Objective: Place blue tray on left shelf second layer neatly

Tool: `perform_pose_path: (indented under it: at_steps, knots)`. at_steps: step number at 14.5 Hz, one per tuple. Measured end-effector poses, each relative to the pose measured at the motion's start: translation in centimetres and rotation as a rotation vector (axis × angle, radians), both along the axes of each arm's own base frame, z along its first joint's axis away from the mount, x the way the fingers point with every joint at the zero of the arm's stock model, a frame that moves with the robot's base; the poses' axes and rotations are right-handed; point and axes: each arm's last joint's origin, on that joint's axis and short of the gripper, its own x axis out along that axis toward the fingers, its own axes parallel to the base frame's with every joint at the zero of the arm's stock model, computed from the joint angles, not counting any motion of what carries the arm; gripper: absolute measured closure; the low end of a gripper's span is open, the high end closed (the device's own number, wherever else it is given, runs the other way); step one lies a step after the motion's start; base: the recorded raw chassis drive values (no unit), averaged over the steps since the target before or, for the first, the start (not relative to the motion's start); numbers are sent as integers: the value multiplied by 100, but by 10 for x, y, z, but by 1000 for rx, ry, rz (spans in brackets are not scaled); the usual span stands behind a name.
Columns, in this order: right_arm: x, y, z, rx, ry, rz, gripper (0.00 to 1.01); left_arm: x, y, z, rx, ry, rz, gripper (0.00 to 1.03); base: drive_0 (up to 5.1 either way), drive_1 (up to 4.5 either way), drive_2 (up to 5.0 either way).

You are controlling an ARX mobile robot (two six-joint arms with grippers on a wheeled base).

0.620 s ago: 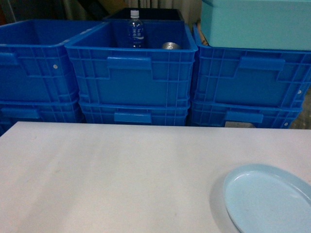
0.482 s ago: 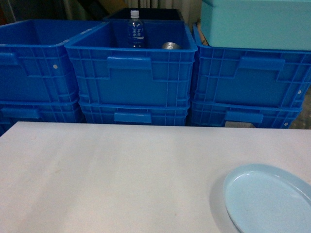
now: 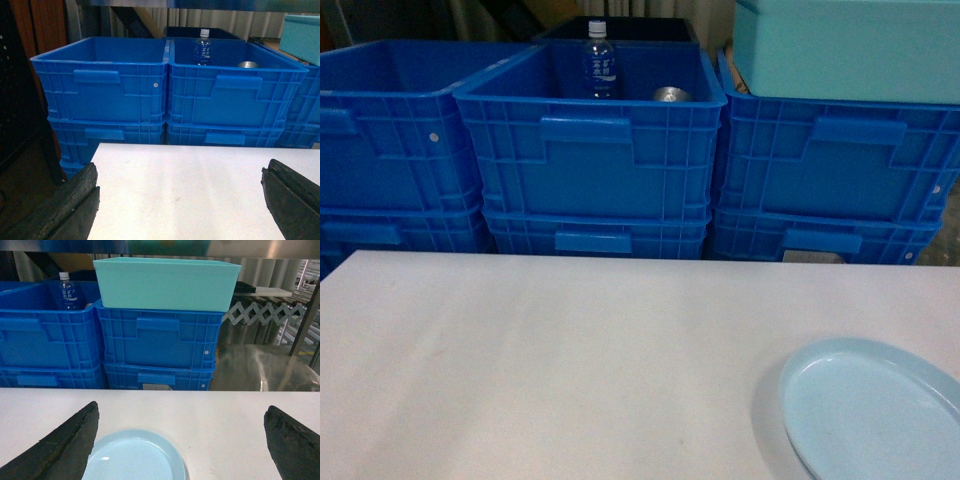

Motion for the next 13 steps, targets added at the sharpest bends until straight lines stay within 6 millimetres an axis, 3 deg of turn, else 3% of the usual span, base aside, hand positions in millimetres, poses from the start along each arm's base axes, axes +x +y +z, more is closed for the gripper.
perform_pose_path:
  at_steps: [2,4,7,8,10,11,13]
  knots:
    - [0,0,0,0,-2,0,3,0,0,0,0,0,0,5,0,0,0]
    - [17,1,8,48,3,73,3,0,0,0,0,0,0,5,0,0,0]
    - [75,2,40,181,100,180,3,0,0,0,0,0,0,5,0,0,0]
    - [99,1,41,258,176,177,3,0,0,0,0,0,0,5,0,0,0]
    - [136,-1,9,442,369,155,3,0,0,0,0,0,0,5,0,0,0]
    - [144,-3,-10,498,433,120,3,0,0,0,0,0,0,5,0,0,0]
    - [147,-5,-20,513,457,89,3,0,0,0,0,0,0,5,0,0,0]
